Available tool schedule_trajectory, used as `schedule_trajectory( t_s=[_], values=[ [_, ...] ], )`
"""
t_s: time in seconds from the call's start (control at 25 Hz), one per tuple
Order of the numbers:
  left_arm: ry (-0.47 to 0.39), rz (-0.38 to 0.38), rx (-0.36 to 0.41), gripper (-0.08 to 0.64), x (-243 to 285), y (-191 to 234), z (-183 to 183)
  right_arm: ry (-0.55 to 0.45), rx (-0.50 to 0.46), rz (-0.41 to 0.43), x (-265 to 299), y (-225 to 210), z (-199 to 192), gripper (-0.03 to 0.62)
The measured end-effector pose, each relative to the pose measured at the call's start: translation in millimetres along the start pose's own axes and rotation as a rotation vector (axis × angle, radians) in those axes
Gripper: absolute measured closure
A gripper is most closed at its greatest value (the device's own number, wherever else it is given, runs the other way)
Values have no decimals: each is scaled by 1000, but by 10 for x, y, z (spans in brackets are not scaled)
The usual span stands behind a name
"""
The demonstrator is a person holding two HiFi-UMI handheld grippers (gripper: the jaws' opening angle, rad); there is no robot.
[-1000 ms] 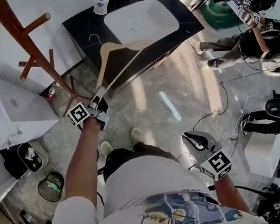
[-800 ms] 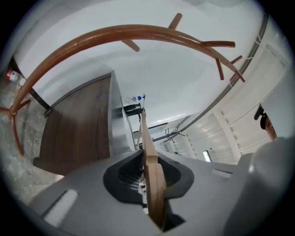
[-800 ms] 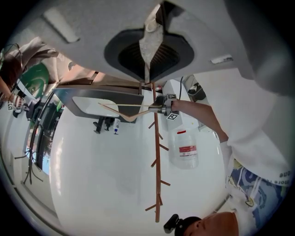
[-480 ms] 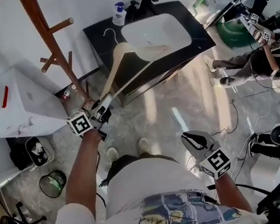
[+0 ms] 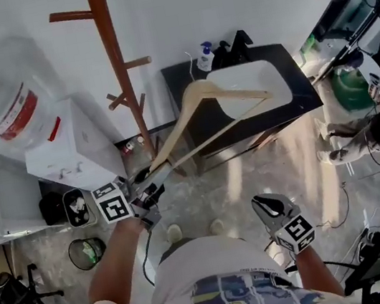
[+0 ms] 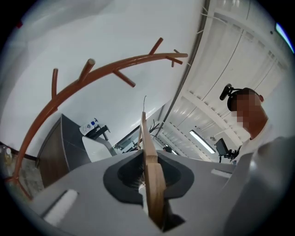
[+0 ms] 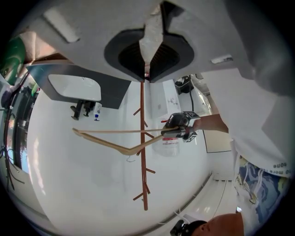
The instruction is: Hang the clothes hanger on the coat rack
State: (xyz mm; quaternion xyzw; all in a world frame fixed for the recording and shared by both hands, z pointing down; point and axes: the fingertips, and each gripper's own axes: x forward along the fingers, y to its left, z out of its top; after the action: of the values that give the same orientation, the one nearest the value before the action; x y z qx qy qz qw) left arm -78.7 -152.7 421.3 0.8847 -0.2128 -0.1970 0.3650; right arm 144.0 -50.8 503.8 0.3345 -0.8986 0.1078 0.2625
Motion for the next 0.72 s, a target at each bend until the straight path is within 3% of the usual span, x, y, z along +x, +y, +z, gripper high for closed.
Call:
schedule_trajectory(
  t_s=[0.36, 0.72],
  values=[
    [-37, 47, 186, 517, -214, -795, 872, -42, -30, 82, 253, -101, 157, 558],
    [-63, 48, 311, 517, -107, -1147, 1734, -71, -14, 115, 251, -194, 180, 558]
  ],
)
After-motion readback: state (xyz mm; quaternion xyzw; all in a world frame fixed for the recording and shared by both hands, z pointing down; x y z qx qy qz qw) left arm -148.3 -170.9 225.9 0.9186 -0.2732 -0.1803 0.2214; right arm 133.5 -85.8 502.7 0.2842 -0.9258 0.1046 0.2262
